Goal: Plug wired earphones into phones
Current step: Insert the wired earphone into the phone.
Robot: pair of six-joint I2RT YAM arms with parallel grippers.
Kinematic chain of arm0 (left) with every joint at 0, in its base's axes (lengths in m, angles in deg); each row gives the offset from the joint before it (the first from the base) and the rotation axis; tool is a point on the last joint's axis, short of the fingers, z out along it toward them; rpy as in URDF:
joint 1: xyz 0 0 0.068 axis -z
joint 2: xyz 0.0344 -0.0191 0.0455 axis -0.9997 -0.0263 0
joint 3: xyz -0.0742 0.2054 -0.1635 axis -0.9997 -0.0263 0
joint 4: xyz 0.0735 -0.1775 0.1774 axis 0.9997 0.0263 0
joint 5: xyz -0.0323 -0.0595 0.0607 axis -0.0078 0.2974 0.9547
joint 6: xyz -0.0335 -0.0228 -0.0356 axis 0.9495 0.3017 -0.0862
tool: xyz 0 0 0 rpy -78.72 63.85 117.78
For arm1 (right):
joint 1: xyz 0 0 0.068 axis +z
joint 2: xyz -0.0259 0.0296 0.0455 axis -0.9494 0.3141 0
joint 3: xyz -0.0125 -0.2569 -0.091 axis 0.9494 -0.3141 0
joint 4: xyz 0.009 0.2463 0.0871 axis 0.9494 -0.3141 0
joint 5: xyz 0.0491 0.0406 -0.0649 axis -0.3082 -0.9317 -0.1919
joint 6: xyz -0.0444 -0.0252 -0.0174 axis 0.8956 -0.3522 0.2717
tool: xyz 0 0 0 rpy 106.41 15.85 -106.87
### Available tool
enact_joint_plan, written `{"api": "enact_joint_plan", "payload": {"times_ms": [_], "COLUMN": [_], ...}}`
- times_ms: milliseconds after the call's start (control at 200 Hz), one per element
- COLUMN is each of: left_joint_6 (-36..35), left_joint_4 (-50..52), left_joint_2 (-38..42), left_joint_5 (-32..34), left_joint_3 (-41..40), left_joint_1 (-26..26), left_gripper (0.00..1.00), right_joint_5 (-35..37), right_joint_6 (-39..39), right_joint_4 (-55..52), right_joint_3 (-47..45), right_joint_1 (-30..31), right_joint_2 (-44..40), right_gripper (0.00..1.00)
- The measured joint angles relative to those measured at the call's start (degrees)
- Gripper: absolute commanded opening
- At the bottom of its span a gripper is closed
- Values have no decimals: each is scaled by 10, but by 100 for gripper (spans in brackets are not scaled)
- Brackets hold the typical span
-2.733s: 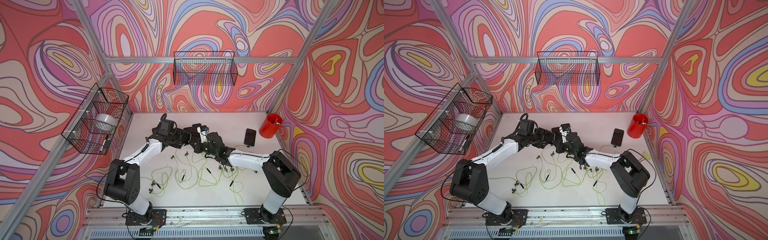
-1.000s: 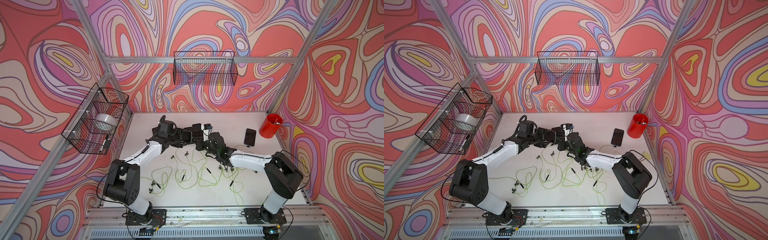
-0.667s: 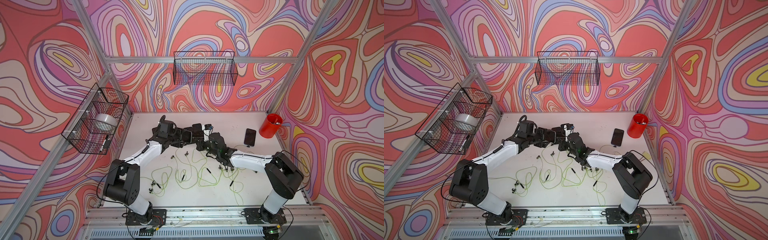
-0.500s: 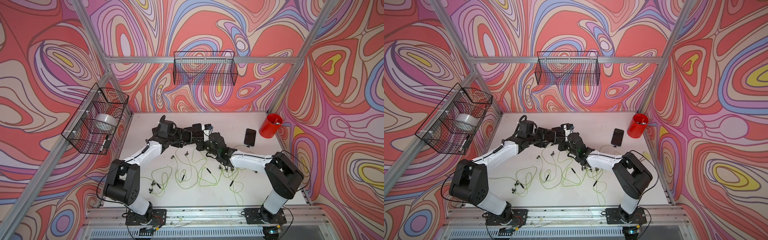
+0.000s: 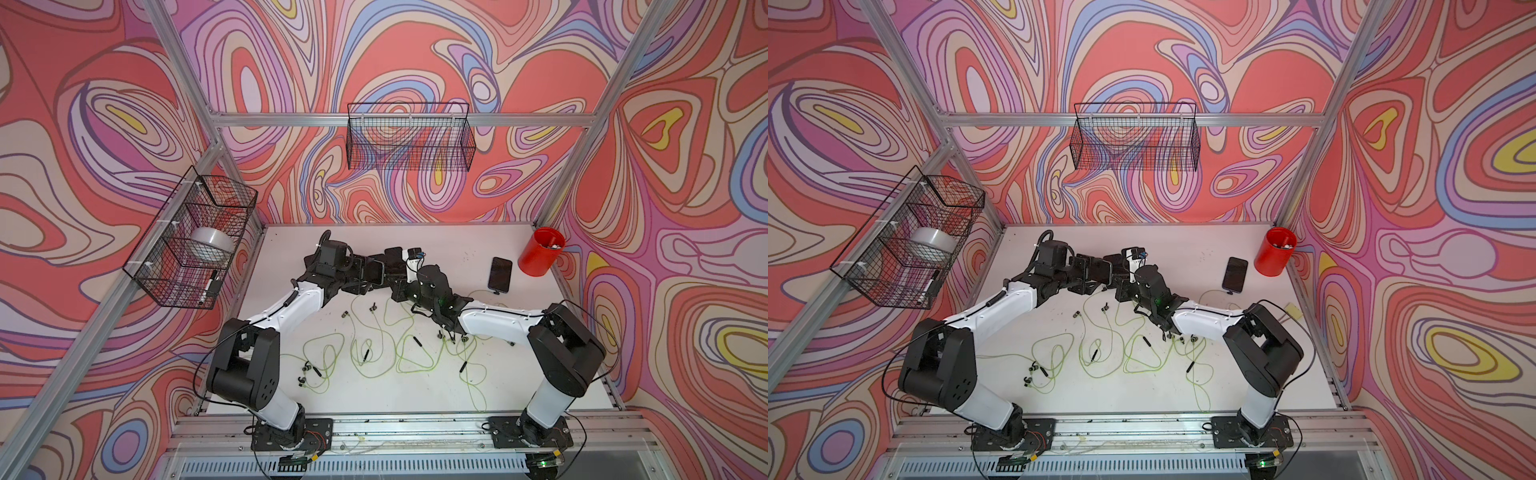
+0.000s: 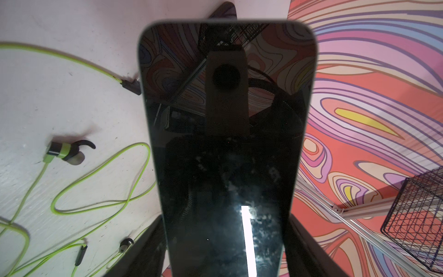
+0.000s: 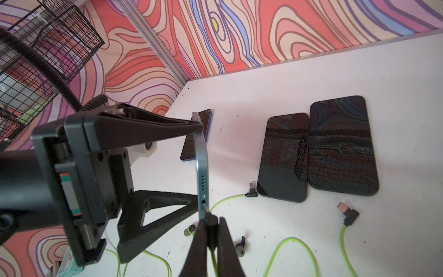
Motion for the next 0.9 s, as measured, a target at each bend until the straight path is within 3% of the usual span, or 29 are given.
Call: {"api": "enact_joint_plan", "payload": {"times_ms": [901], "left_joint_6": [10], "left_joint_4": [-18], "left_joint_2": [-1], "left_joint_5": [32], "left_joint_3": [-11], "left_joint_1": [-4], "left_gripper": [0], "right_joint_5": [-3], "right_joint_6": [14], "right_joint_4": [-47], "right_joint_3": [73], "right_joint_1": [-1], "right_joint_2": [53], "right_gripper": [0]}}
